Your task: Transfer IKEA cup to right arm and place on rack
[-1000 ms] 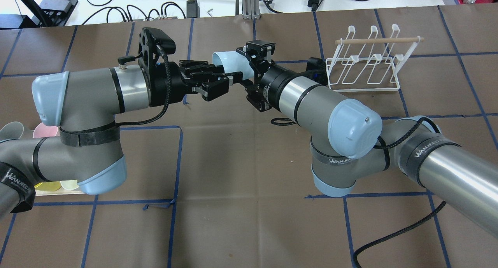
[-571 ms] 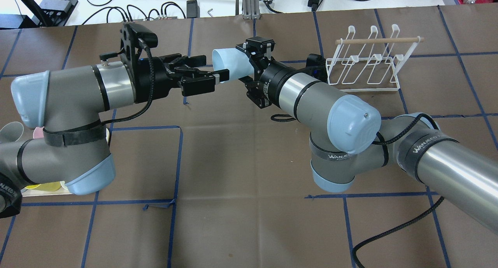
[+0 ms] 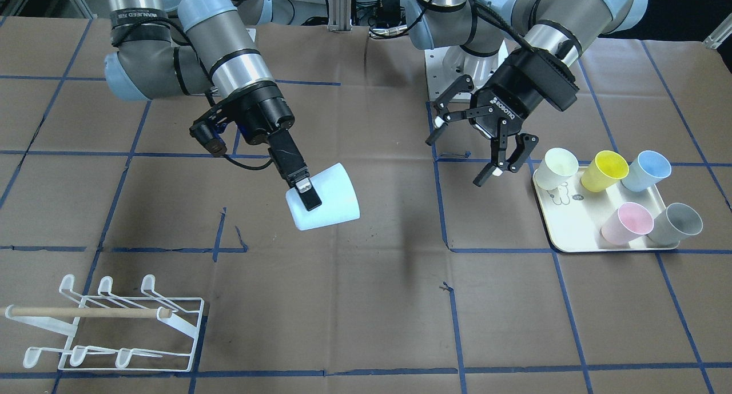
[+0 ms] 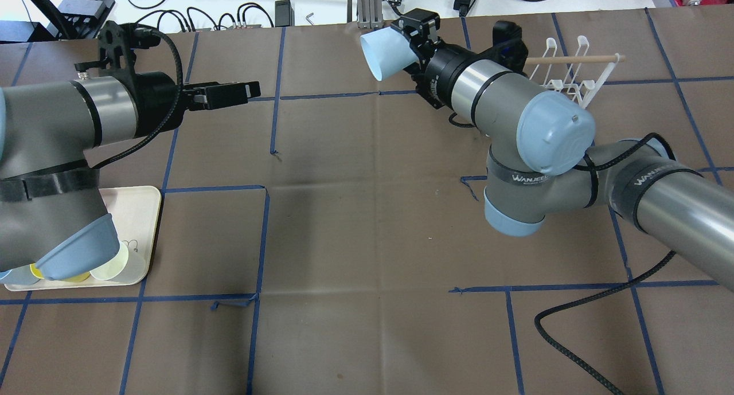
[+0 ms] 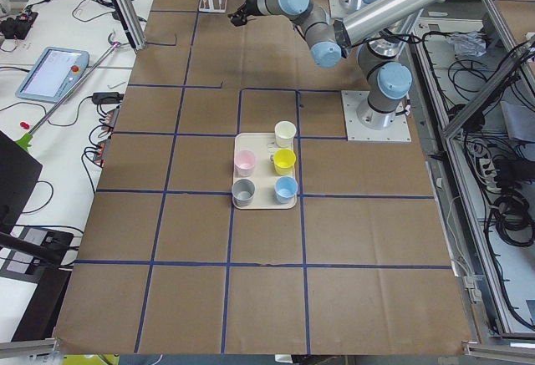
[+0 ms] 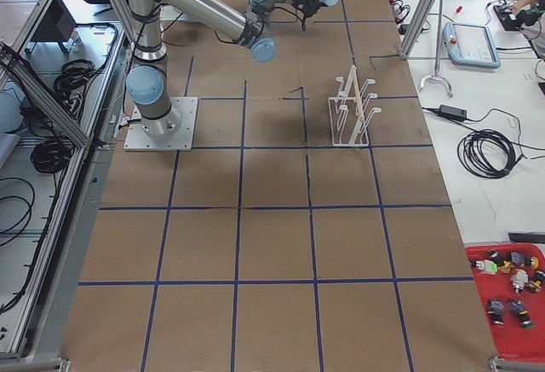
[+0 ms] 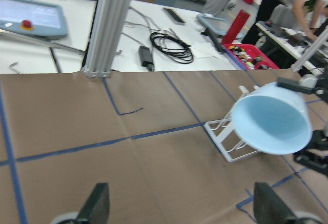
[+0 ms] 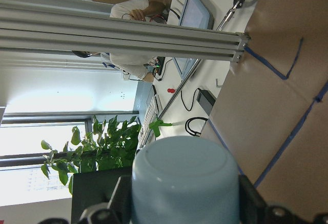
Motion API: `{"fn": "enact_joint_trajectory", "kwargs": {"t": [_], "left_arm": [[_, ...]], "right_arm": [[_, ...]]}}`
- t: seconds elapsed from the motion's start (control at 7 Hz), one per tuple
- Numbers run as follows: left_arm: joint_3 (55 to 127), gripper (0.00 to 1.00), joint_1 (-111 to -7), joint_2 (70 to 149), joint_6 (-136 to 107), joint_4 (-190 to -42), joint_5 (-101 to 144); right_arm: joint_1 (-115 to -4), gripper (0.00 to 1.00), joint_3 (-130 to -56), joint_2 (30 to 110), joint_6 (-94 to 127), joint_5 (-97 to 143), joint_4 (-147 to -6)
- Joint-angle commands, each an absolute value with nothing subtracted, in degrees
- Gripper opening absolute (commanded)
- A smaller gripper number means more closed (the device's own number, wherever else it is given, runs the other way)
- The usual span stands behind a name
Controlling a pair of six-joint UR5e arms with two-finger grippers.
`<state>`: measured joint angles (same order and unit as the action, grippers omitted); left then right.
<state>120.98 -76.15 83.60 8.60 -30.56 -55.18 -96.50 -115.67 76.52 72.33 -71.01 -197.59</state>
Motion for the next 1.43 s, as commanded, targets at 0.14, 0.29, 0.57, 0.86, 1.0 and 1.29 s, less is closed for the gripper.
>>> {"fn": "enact_joint_trajectory", "kwargs": {"t": [0.14, 0.29, 0.57, 0.86, 1.0, 1.29], "left_arm": [[104.8, 1.0, -81.1, 86.8, 2.6, -63.3, -79.1], [97.8, 1.0, -84.5, 89.8, -0.8, -75.2, -86.7], [87.5, 1.0, -89.4, 93.1, -3.2, -89.3, -92.4], [89.0, 1.0, -89.0, 91.8, -2.4, -89.1, -91.9], [89.2, 1.0, -88.3, 91.0, 1.2, -88.6, -91.8], [90.1, 1.0, -86.8, 90.4, 2.2, -88.2, -91.6]], "right_arm": [[-91.0, 0.11, -113.7, 76.4, 46.8, -82.2, -197.8], [-89.1, 0.11, -112.9, 76.2, 40.1, -83.0, -197.7], [-87.6, 0.08, -109.8, 72.8, 26.3, -88.3, -198.9], [-87.6, 0.08, -106.4, 68.5, 15.0, -91.8, -200.9], [-87.4, 0.08, -106.0, 67.2, 11.2, -92.1, -201.7], [-85.4, 0.08, -105.0, 62.1, 5.4, -93.4, -206.2]]}}
